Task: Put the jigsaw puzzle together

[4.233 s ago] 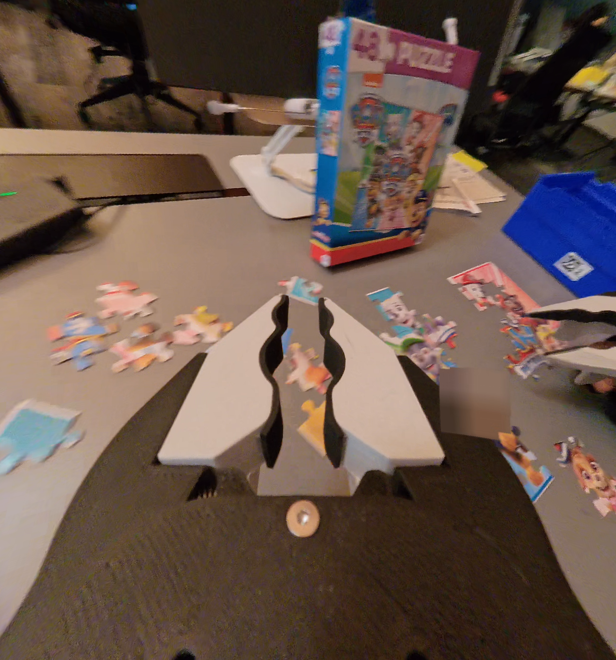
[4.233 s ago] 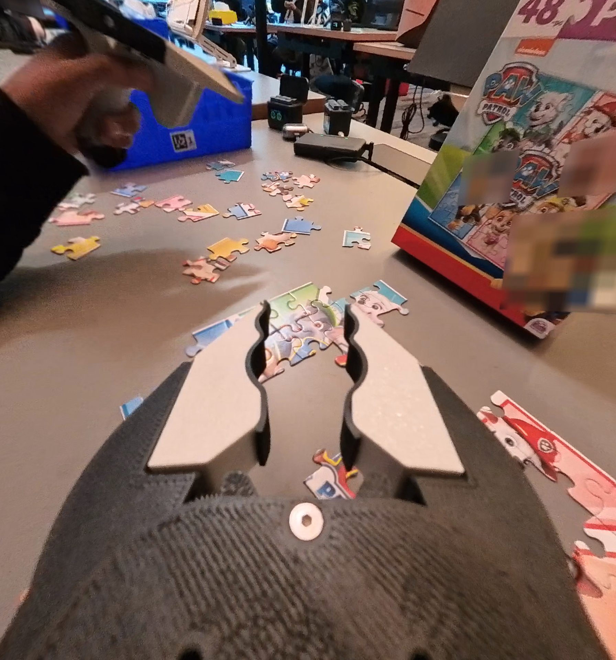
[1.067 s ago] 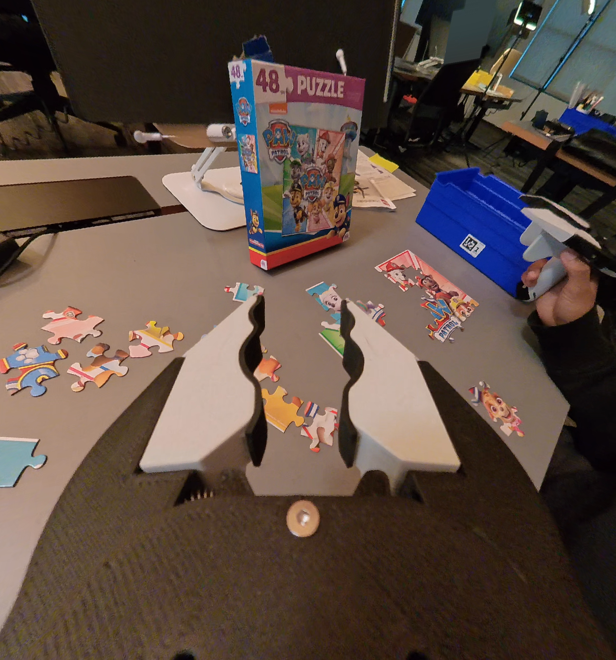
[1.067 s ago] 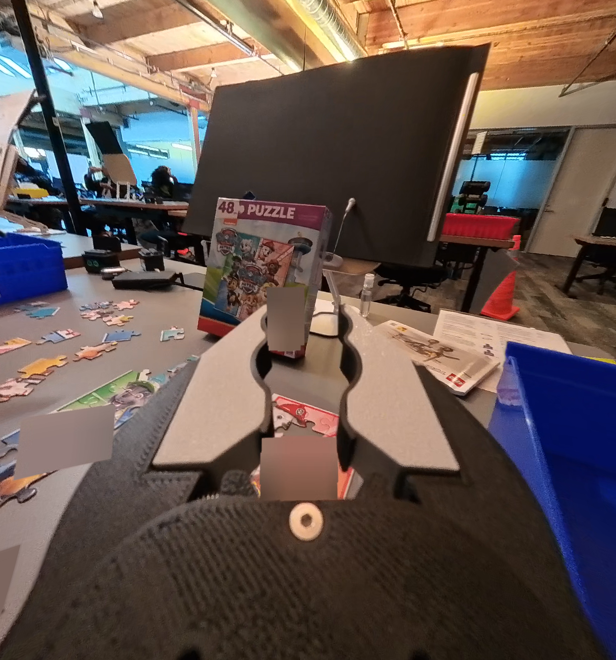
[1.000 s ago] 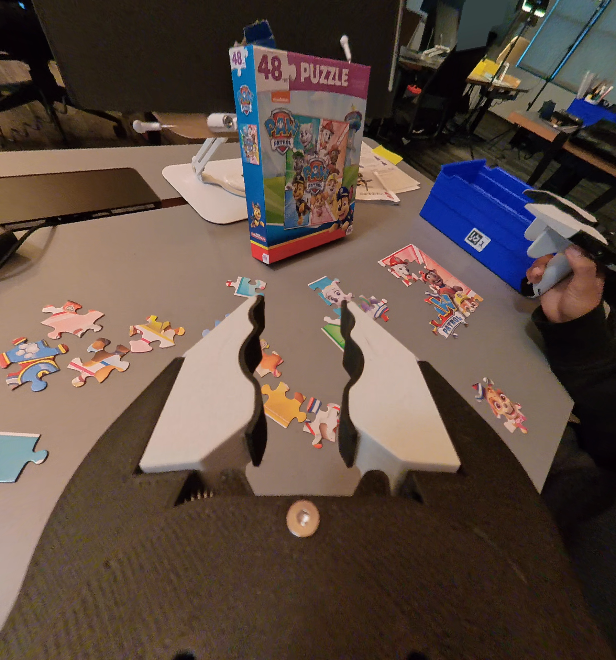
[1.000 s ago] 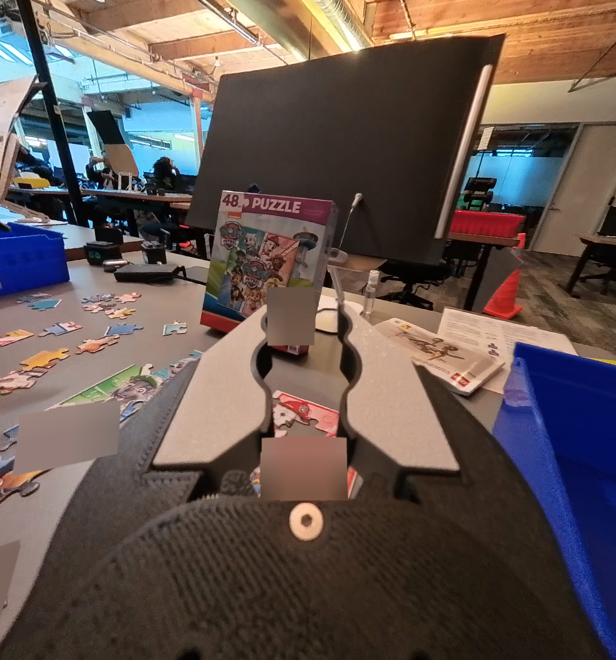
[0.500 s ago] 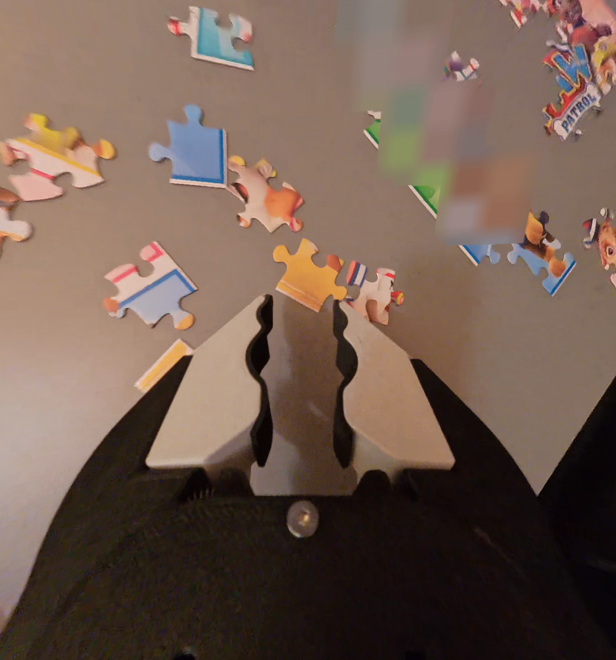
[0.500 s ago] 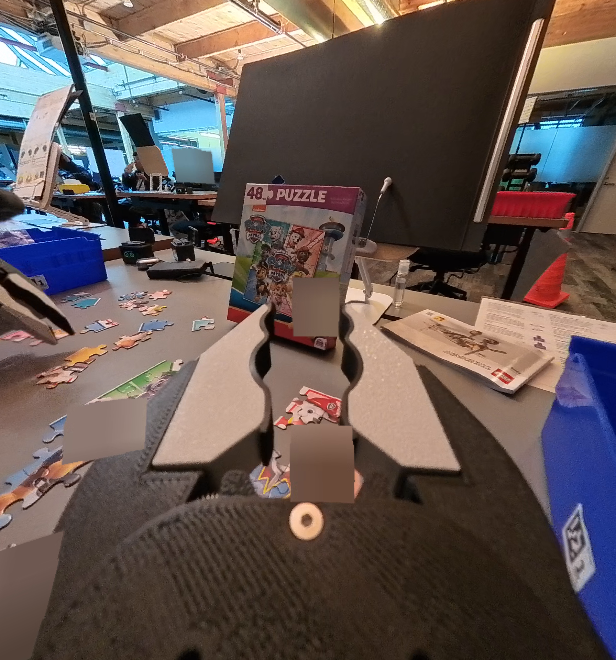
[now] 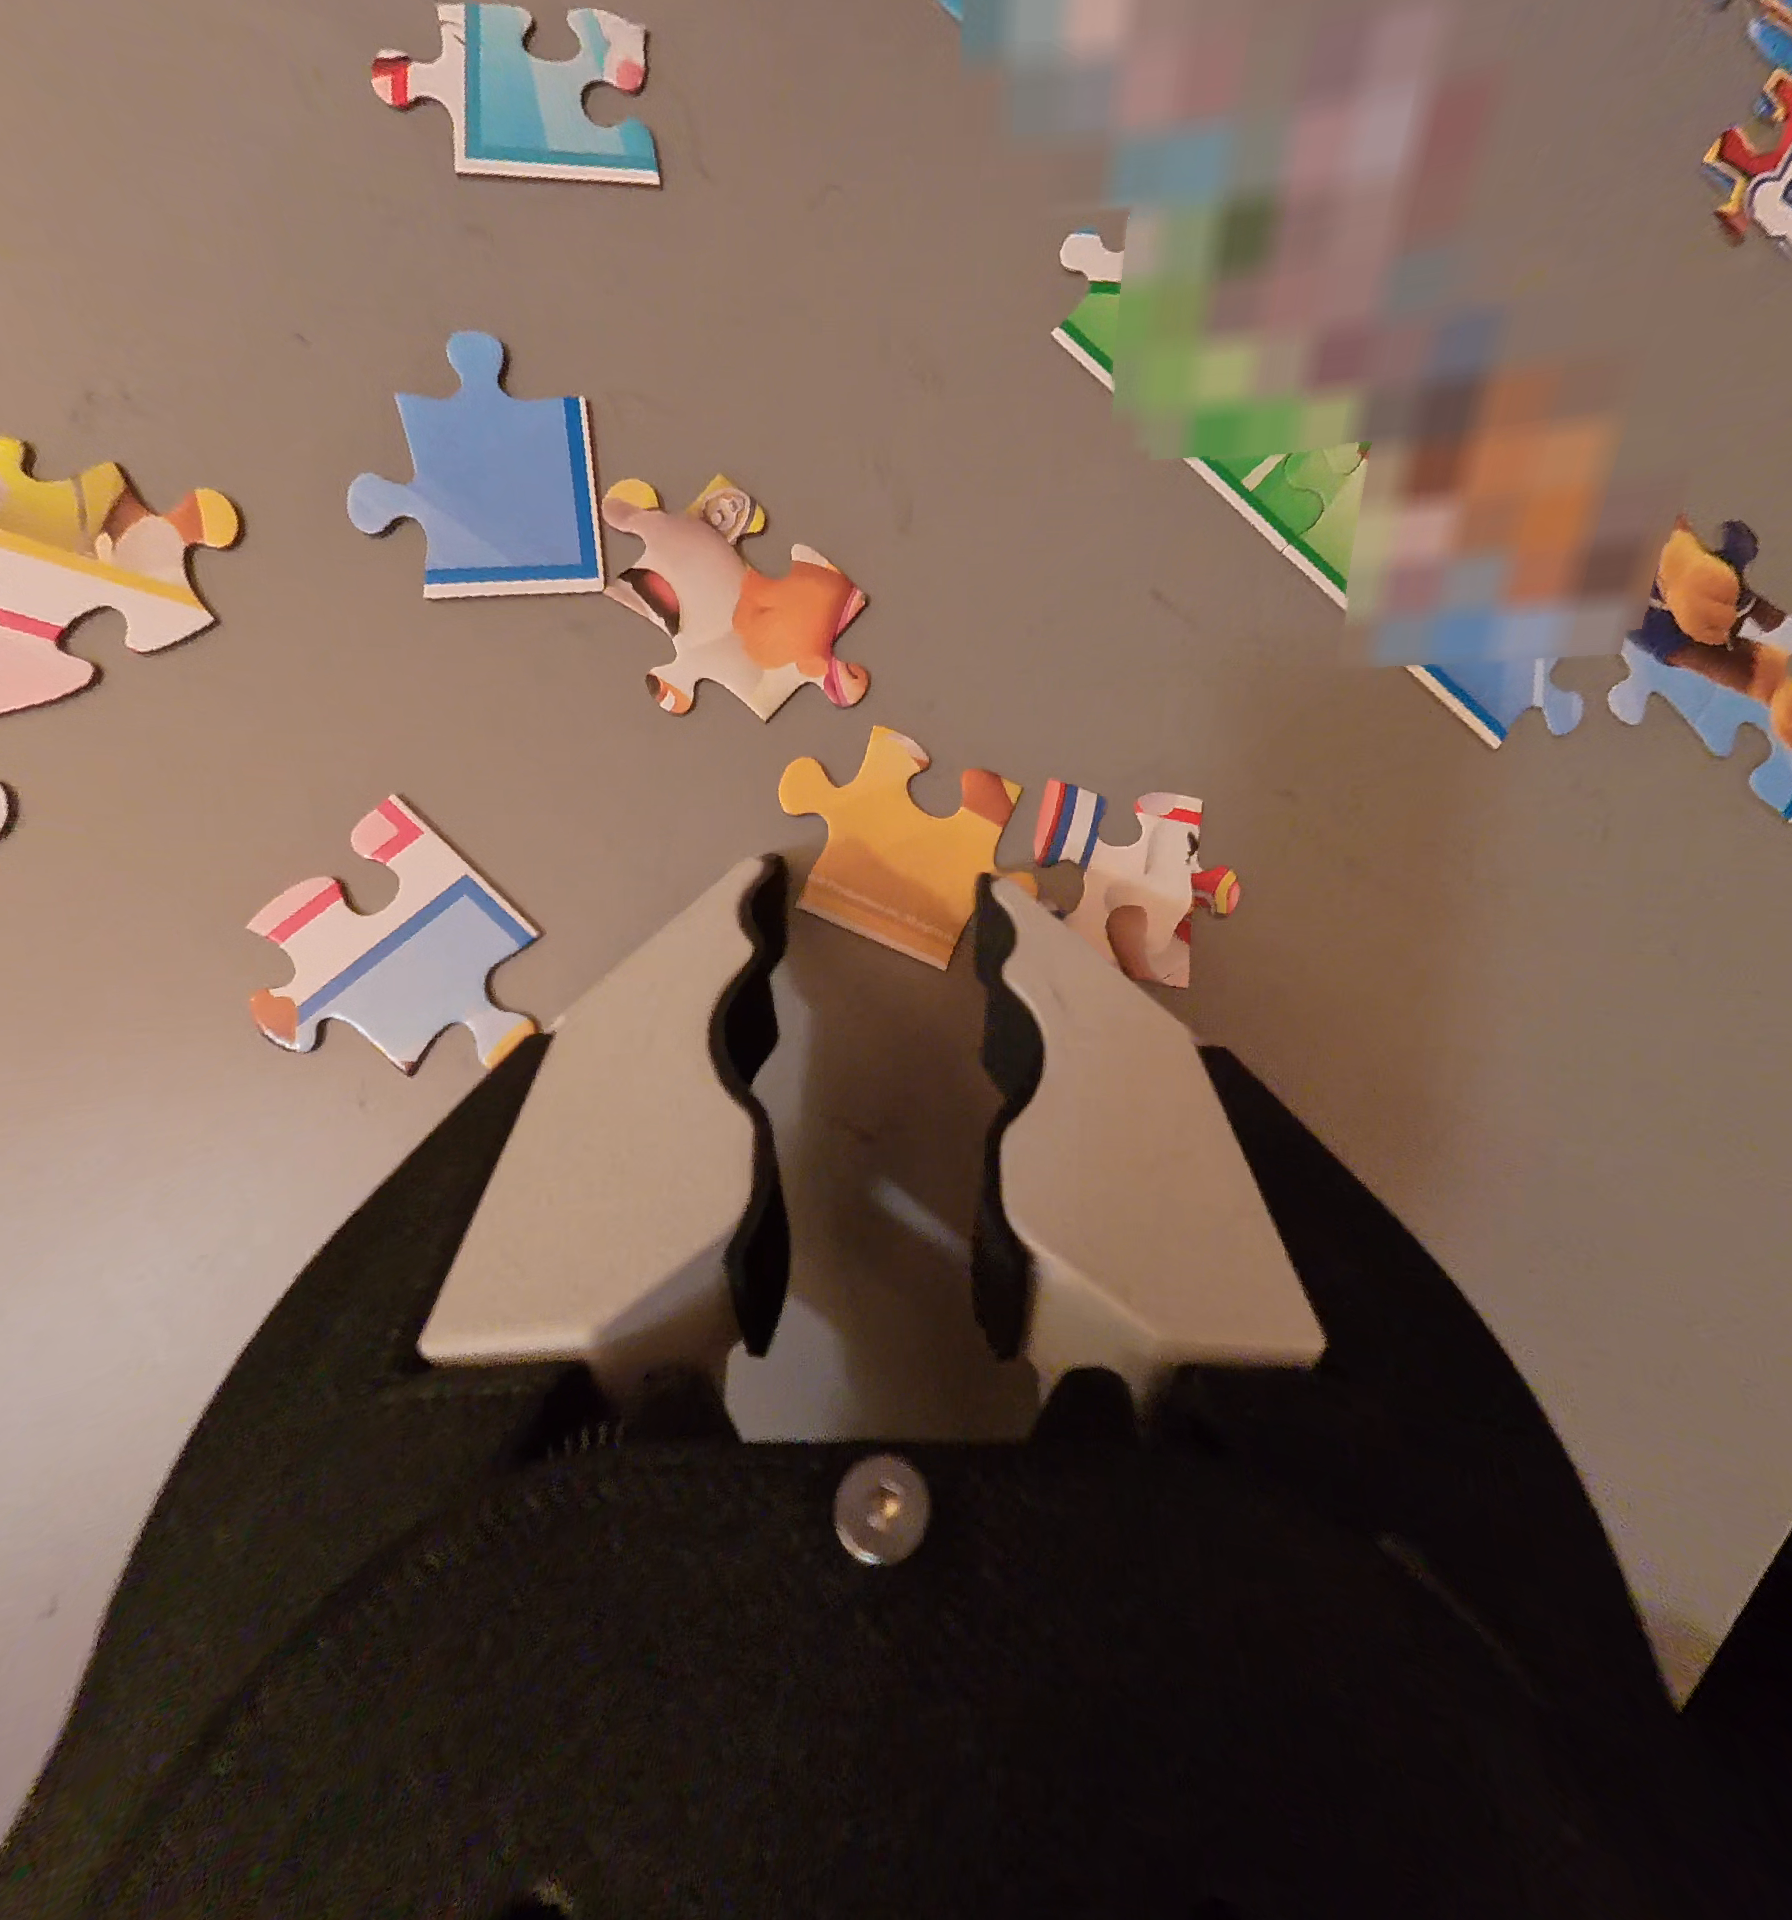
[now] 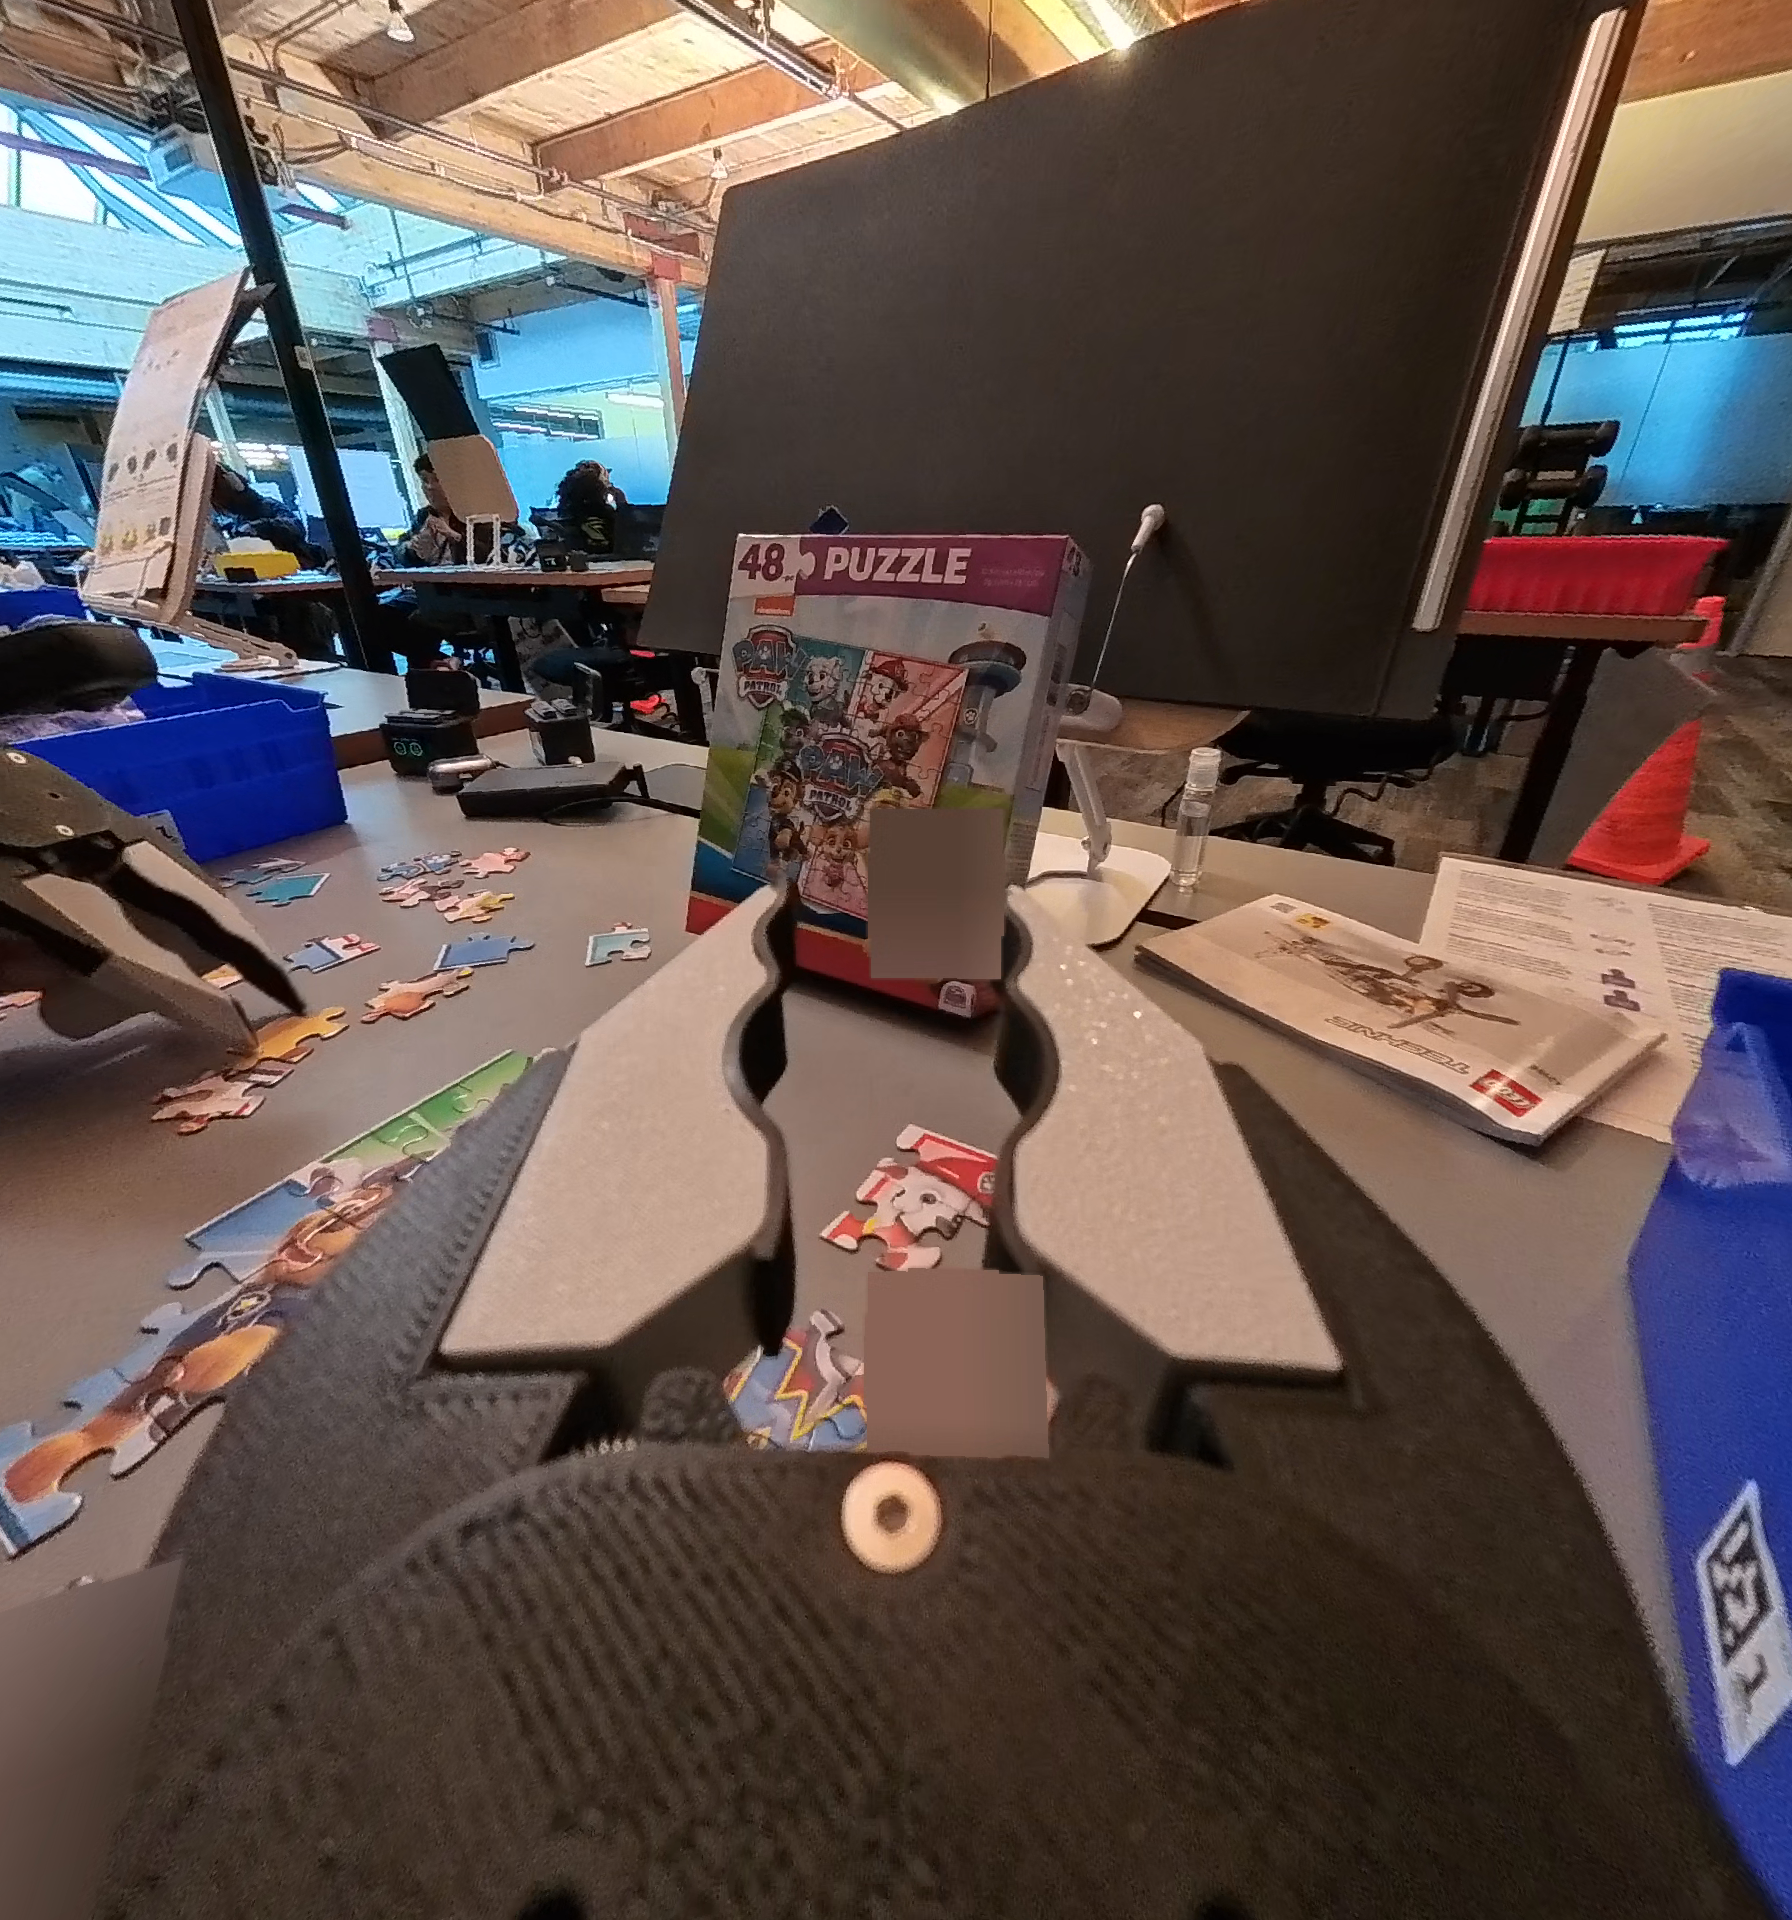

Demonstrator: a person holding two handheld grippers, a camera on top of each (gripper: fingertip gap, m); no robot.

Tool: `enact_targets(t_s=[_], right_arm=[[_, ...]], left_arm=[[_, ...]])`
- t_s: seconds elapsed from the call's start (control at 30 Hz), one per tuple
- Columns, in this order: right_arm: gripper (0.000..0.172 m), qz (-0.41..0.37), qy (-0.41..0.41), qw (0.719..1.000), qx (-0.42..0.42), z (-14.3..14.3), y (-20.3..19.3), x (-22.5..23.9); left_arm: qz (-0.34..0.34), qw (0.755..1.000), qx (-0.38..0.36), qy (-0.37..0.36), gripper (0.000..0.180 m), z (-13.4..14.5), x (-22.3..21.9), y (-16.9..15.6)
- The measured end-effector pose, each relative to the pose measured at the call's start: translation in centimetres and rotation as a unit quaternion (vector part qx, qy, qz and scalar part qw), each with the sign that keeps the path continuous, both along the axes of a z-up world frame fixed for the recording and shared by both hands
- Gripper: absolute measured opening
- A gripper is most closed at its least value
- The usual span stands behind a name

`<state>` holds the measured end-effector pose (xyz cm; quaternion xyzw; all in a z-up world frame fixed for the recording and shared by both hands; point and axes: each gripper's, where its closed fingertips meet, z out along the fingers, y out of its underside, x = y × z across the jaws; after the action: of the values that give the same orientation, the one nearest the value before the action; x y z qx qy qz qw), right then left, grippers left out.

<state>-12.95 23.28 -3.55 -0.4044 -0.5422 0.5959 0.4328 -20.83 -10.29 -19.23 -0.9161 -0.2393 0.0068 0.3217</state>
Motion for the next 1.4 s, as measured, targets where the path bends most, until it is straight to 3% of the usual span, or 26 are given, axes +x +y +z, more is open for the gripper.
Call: enact_targets(t_s=[0.3,0.53,0.97,1.2,1.4], right_arm=[[0.035,0.002,-0.001,1.000,-0.001,-0.1,-0.1,0.0],[0.035,0.002,-0.003,1.000,-0.003,-0.1,0.0,-0.1],[0.036,0.007,-0.002,1.000,-0.010,0.0,-0.1,0.0],[0.036,0.006,-0.003,1.000,-0.010,-0.1,-0.1,-0.1],[0.036,0.006,-0.003,1.000,-0.010,-0.1,-0.2,-0.1]], left_arm=[[-0.007,1.000,-0.019,-0.007,0.017,-0.1,0.5,-0.5],[-0.010,1.000,-0.015,0.004,0.041,0.0,0.7,-0.2],[-0.034,0.999,-0.034,-0.003,0.042,-0.1,1.6,-0.8],[-0.049,0.994,-0.092,0.044,0.043,-0.4,1.4,-0.8],[-0.064,0.994,-0.077,0.051,0.032,-0.4,1.7,-0.6]])
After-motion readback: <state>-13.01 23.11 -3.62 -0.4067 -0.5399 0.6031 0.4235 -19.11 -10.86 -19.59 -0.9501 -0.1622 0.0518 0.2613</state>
